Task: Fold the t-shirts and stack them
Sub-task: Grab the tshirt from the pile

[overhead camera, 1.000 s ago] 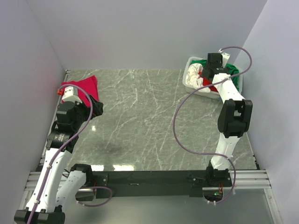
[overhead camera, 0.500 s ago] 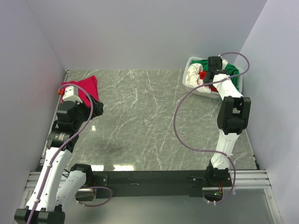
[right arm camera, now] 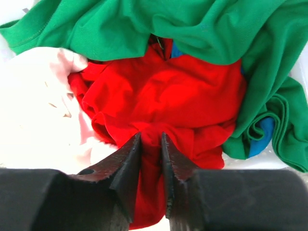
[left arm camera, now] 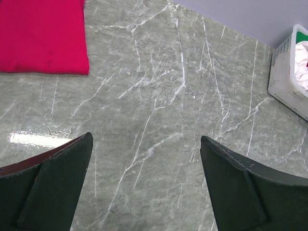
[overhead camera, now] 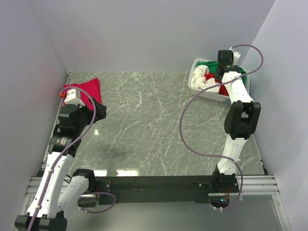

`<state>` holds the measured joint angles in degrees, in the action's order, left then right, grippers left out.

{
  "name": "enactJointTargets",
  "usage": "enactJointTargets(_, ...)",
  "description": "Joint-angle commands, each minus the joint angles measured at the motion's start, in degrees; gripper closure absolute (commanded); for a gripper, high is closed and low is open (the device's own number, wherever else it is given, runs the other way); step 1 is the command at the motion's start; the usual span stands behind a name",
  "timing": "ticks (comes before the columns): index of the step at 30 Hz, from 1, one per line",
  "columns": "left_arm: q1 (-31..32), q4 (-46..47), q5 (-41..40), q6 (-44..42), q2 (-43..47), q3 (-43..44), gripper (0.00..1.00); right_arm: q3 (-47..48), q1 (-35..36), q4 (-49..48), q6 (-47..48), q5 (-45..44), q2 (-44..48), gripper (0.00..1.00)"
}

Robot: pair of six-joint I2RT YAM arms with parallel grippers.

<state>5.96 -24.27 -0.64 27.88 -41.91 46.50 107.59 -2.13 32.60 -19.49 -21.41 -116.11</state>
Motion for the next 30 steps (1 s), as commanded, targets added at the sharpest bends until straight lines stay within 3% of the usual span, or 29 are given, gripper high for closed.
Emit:
enactJointTargets(1, -0.3, 2.1, 1.2, -0.5, 0.4, 0.0, 0.01, 1.0, -0.7, -1.7, 1.1, -2.1, 3.1, 0.69)
enactJointTargets(4, -0.3, 2.1, 1.1, -0.5, 0.6, 0.0, 0.01, -0.1, -0.7, -2.7, 1.5, -2.0, 4.1, 0.72)
enactJointTargets(6, -0.3, 2.1, 1.1, -0.5, 0.5, 0.0, 0.01, -0.2, -0.7, -3.2, 1.9, -1.2, 4.8, 0.92)
enactJointTargets(8, -0.3, 2.1, 1.1, -0.5, 0.6, -0.1, 0.01, 0.5, -0.8, -3.4, 2.3, -0.4, 5.3, 0.95)
enactJointTargets(15, -0.5, 2.1, 0.9, -0.5, 1.0, -0.1, 0.01, 5.3, -1.1, -1.7, 2.2, 3.0, 6.6, 0.99)
enactJointTargets(23, -0.7, 2.2, 1.2, -0.5, 1.0, -0.2, 0.01, -2.6, -1.1, -13.0, 1.3, 2.6, 21.8, 1.00)
enactJointTargets(30, -0.7, 2.0, 0.8, -0.4, 1.7, -0.4, 0.01, 11.0, -1.0, -13.0, 1.6, 2.2, 22.8, 1.00)
